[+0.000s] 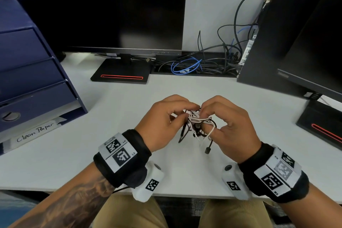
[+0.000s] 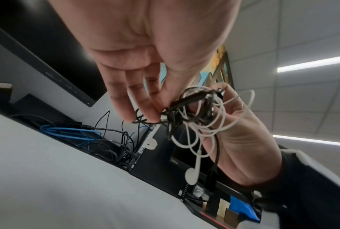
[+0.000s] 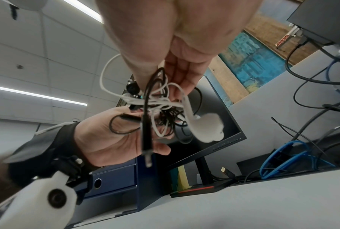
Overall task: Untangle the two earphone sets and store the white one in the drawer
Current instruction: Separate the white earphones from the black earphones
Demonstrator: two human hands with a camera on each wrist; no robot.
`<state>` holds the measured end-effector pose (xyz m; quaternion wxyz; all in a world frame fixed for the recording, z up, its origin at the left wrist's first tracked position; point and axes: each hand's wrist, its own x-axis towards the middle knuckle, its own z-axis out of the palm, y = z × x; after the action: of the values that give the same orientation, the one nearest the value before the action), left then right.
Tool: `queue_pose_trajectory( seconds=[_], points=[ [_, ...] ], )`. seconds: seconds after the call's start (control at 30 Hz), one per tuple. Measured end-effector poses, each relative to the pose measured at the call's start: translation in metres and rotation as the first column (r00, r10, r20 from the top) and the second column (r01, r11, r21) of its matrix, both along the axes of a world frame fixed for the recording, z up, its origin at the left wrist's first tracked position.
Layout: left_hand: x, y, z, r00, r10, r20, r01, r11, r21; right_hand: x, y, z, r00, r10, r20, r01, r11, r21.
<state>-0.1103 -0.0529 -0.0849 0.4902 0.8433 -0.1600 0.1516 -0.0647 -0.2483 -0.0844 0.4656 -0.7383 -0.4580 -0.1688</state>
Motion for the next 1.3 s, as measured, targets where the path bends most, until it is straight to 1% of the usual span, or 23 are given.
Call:
queue_pose_trajectory(
  seconds=[0.07, 0.17, 0.23, 0.3, 0.37, 0.43, 0.47, 0.53, 0.6, 0.67, 0.73, 0.77, 0.83, 0.87, 0.93, 1.0, 1.07, 1.1, 1.17, 1.23, 1.3],
  points=[
    [-0.002, 0.0, 0.002, 1.0, 0.012, 0.008, -0.013, 0.999, 0.047, -0.001, 0.0, 0.0, 1.0, -0.005, -0.005, 0.005, 1.0, -0.003],
    [-0.001, 0.001, 0.001, 0.996, 0.08, 0.049, -0.084, 0.993, 0.08, -0.001, 0.001, 0.001, 0.999, -0.032, -0.033, 0.031, 0.999, -0.025],
    [0.0, 0.001, -0.001, 0.989, 0.133, 0.07, -0.138, 0.988, 0.07, -0.001, 0.001, 0.002, 0.998, -0.031, -0.051, 0.029, 0.999, -0.037],
    [0.001, 0.002, -0.003, 0.983, 0.175, 0.056, -0.177, 0.984, 0.034, 0.0, 0.0, 0.001, 0.998, -0.027, -0.051, 0.025, 0.999, -0.046],
    [0.003, 0.002, -0.004, 0.978, 0.208, 0.005, -0.208, 0.977, -0.043, 0.002, 0.0, 0.0, 0.999, -0.021, -0.026, 0.019, 0.998, -0.068],
    [0.004, 0.002, -0.004, 0.974, 0.211, -0.084, -0.222, 0.96, -0.172, 0.003, -0.001, -0.001, 1.0, -0.007, -0.005, 0.006, 0.994, -0.111],
    [0.003, 0.001, -0.002, 0.973, 0.183, -0.141, -0.213, 0.947, -0.242, 0.005, -0.001, -0.002, 1.0, -0.008, 0.004, 0.008, 0.992, -0.126],
    [0.001, -0.003, 0.003, 0.967, 0.072, -0.244, -0.16, 0.917, -0.366, 0.006, -0.003, -0.002, 0.999, -0.042, 0.024, 0.045, 0.991, -0.128],
    [-0.001, -0.006, 0.007, 0.955, -0.003, -0.296, -0.126, 0.899, -0.419, 0.008, -0.004, -0.002, 0.994, -0.108, 0.033, 0.111, 0.99, -0.09],
    [-0.003, -0.009, 0.009, 0.953, 0.018, -0.302, -0.133, 0.921, -0.365, 0.01, -0.004, -0.002, 0.983, -0.182, 0.031, 0.183, 0.982, -0.042],
    [-0.004, -0.011, 0.007, 0.949, 0.026, -0.313, -0.121, 0.95, -0.288, 0.009, -0.002, -0.002, 0.976, -0.215, 0.015, 0.216, 0.976, -0.017],
    [-0.004, -0.013, 0.006, 0.944, -0.001, -0.329, -0.097, 0.955, -0.28, 0.008, -0.001, -0.001, 0.978, -0.208, -0.003, 0.208, 0.978, -0.015],
    [-0.005, -0.014, 0.001, 0.942, -0.069, -0.327, -0.043, 0.945, -0.323, 0.003, 0.001, 0.0, 0.987, -0.155, -0.05, 0.153, 0.988, -0.029],
    [-0.005, -0.014, 0.001, 0.946, -0.072, -0.316, -0.042, 0.94, -0.339, 0.0, 0.002, 0.0, 0.99, -0.121, -0.078, 0.118, 0.992, -0.041],
    [-0.003, -0.01, 0.001, 0.956, -0.024, -0.293, -0.084, 0.933, -0.351, -0.003, 0.002, 0.002, 0.989, -0.065, -0.13, 0.056, 0.996, -0.065],
    [0.0, -0.005, 0.002, 0.96, 0.035, -0.276, -0.137, 0.923, -0.36, -0.004, 0.003, 0.004, 0.985, -0.058, -0.16, 0.051, 0.998, -0.045],
    [0.002, -0.001, 0.002, 0.959, 0.054, -0.278, -0.156, 0.92, -0.36, -0.003, 0.003, 0.003, 0.982, -0.12, -0.146, 0.121, 0.993, -0.001],
    [0.003, -0.001, 0.002, 0.959, 0.047, -0.28, -0.15, 0.922, -0.358, -0.001, 0.002, 0.003, 0.979, -0.162, -0.125, 0.163, 0.987, -0.004],
    [0.003, -0.001, 0.002, 0.961, 0.017, -0.275, -0.119, 0.926, -0.358, 0.002, 0.001, 0.0, 0.972, -0.216, -0.093, 0.21, 0.976, -0.064],
    [0.003, 0.0, 0.002, 0.966, -0.006, -0.258, -0.09, 0.93, -0.356, 0.005, -0.001, -0.001, 0.972, -0.224, -0.073, 0.213, 0.968, -0.133],
    [0.002, 0.0, 0.002, 0.969, -0.008, -0.249, -0.083, 0.931, -0.355, 0.007, -0.001, -0.002, 0.977, -0.203, -0.063, 0.19, 0.968, -0.166]
  ],
)
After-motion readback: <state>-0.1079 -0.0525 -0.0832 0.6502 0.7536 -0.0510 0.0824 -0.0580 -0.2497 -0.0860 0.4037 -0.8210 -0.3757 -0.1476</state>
